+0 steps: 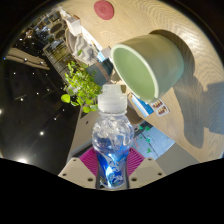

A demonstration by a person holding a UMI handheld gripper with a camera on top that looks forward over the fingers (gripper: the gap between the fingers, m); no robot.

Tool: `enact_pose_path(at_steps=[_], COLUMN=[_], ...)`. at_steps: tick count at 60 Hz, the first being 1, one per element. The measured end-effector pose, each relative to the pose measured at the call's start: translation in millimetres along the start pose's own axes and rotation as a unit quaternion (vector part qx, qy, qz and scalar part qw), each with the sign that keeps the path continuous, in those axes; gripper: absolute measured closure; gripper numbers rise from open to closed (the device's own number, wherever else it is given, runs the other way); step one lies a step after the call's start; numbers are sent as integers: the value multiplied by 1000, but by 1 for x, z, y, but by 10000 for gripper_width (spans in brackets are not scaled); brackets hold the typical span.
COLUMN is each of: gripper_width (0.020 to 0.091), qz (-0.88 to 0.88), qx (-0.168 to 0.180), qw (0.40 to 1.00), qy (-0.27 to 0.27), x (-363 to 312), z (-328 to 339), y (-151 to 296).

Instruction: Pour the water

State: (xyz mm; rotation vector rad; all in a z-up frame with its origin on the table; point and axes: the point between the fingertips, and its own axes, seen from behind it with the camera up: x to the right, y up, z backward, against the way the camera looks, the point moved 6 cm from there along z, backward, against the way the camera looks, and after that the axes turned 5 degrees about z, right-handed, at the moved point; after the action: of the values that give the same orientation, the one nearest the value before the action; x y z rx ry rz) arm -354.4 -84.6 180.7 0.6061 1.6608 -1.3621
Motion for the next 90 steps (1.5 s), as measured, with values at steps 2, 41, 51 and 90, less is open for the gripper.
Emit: enact_pose_path(at_steps=[2, 41, 51, 90], gripper_width=[789, 783, 784, 639], qz=[-14, 745, 844, 875], qx=[-1, 30, 49, -18], qw=[1000, 661, 517, 448], qy=[-1, -82, -137, -183], x=[-5, -184, -184, -89], z=[4, 33, 45, 72], y=[1, 40, 132, 282])
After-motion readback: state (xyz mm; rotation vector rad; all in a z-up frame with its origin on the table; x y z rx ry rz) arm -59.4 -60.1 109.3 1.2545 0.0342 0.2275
